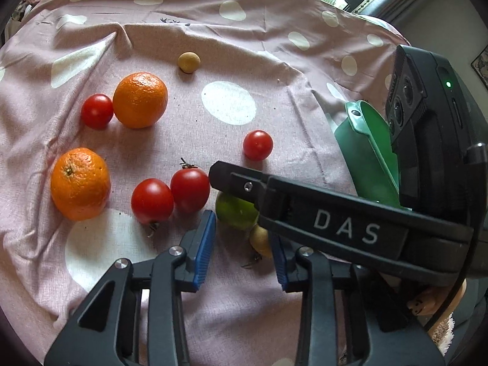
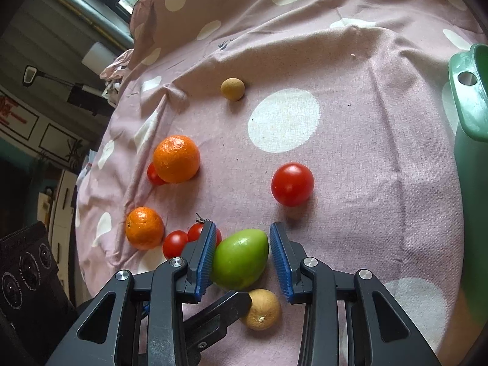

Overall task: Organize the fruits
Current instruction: 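Close the right tool around the bright green fruit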

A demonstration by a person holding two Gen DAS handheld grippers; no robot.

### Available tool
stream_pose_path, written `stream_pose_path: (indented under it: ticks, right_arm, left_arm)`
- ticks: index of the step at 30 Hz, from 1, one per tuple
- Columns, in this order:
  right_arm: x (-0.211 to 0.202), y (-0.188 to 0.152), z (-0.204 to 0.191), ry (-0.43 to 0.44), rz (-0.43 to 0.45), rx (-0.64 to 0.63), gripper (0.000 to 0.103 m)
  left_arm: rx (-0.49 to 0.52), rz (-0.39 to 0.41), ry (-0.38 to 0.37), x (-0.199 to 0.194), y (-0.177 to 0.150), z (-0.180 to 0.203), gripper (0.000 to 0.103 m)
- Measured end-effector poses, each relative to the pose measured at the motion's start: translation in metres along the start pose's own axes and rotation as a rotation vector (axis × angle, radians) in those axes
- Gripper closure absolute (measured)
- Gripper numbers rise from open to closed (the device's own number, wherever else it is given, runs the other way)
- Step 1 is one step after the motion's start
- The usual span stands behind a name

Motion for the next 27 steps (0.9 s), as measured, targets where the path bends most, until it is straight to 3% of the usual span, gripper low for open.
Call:
stream_pose_path:
  ticks: [13,27]
  right_arm:
    - [-0.007,-0.003,-0.002,0.01,0.023,0.005,0.067]
    - [-0.061,-0.006,-0.014,0.015,0.186,-0.012,0.067]
  left_arm:
    - [0.055,0.026,0.033,-0.009,0.0,0.009,0.073]
    - [0.165,0.125,0.034,-0.044,0.006,0.048,0.073]
Point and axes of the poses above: each gripper's, at about its wrist camera, not at the fingertips, and x roughly the way its jaws point, z to its right, y to its top, the point moved 1 cm from there along x, roughly the way its jaws point, and after that the axes turned 7 degrees about -y, right-handed, at the moved point
